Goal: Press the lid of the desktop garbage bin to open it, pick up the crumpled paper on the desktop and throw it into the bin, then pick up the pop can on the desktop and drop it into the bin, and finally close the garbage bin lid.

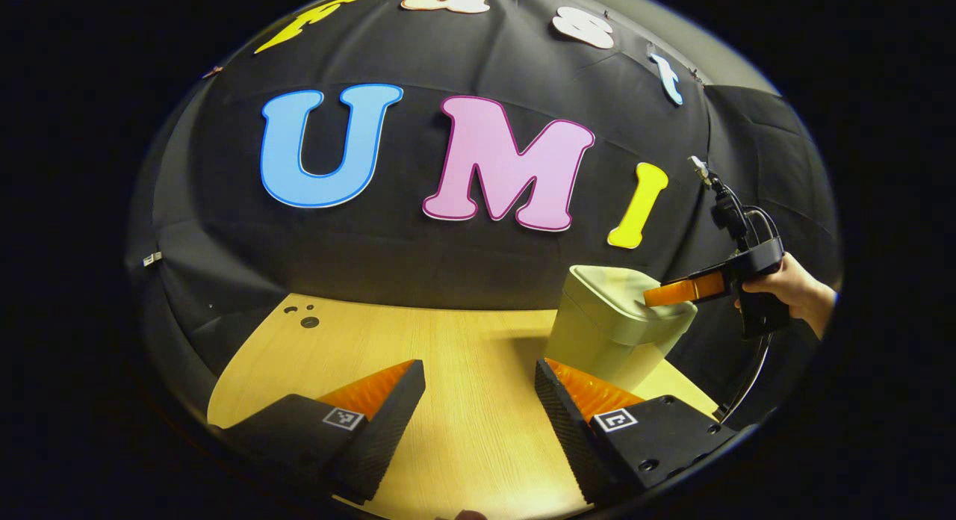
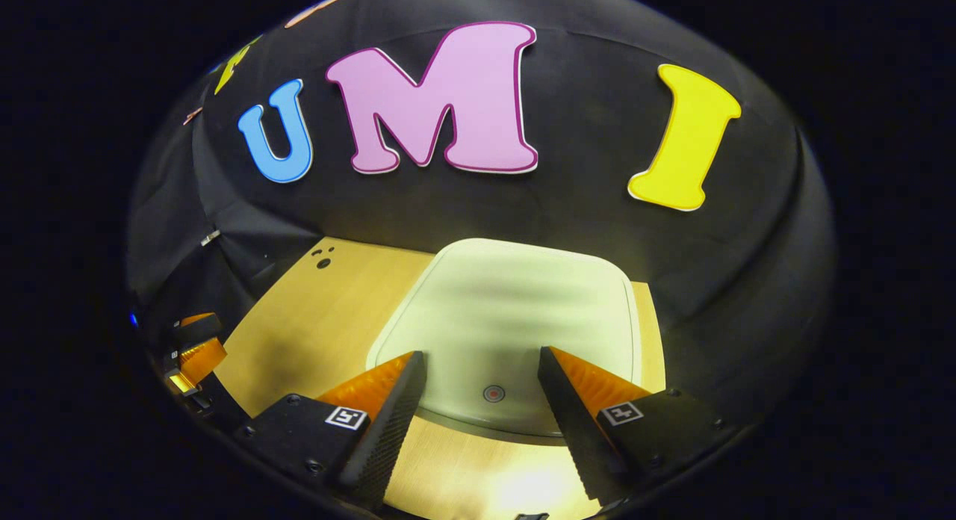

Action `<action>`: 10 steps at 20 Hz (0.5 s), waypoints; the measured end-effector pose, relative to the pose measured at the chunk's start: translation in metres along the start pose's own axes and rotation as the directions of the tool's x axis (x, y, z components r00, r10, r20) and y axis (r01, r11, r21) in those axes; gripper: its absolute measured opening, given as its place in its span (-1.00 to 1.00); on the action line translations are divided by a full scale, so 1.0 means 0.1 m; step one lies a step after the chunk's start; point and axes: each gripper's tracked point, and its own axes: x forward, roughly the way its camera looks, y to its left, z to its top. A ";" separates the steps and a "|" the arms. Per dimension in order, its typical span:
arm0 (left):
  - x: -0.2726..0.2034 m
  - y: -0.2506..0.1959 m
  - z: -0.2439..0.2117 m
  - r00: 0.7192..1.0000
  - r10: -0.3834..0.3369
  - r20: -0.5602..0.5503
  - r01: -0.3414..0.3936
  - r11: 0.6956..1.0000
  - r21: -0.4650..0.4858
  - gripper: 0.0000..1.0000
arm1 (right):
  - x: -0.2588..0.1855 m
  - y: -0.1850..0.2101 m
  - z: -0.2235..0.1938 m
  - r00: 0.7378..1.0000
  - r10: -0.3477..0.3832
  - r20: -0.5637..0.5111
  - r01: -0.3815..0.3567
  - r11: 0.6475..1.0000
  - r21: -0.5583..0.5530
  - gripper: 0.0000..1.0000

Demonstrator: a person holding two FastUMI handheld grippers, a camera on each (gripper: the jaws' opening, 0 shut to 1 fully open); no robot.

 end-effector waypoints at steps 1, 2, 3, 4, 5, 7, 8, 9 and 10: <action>0.00 0.00 -0.01 1.000 -0.001 -0.001 0.001 1.000 0.004 0.92 | -0.02 -0.01 -0.01 1.000 -0.005 0.001 0.005 1.000 -0.002 0.93; 0.00 0.01 0.00 1.000 -0.001 0.001 0.001 1.000 0.008 0.92 | -0.04 0.00 0.01 1.000 -0.011 0.013 0.011 1.000 -0.001 0.94; 0.00 0.01 0.00 1.000 -0.001 0.002 0.001 1.000 0.011 0.92 | -0.03 0.02 0.01 1.000 -0.010 0.017 0.010 1.000 -0.003 0.92; 0.01 0.02 0.00 1.000 -0.001 0.002 0.001 1.000 0.010 0.92 | -0.03 0.05 0.01 1.000 -0.003 0.026 0.003 1.000 -0.006 0.92; 0.00 0.01 0.00 1.000 -0.002 0.003 0.002 1.000 0.007 0.92 | -0.05 0.09 0.04 0.999 0.006 0.038 -0.006 1.000 -0.008 0.94; 0.00 -0.01 0.01 1.000 -0.007 0.008 0.007 1.000 0.004 0.92 | -0.10 0.17 0.10 0.997 0.019 0.073 -0.019 1.000 -0.009 0.94; 0.00 -0.01 0.01 1.000 -0.009 0.010 0.008 1.000 0.006 0.92 | -0.15 0.21 0.13 0.996 0.022 0.091 -0.022 1.000 -0.007 0.94; 0.00 -0.01 0.02 1.000 -0.009 0.013 0.009 1.000 0.009 0.92 | -0.19 0.25 0.18 0.993 0.025 0.117 -0.024 1.000 -0.006 0.94; 0.00 0.00 0.04 1.000 -0.009 0.015 0.008 1.000 0.011 0.92 | -0.25 0.29 0.23 0.989 0.027 0.144 -0.027 1.000 -0.005 0.94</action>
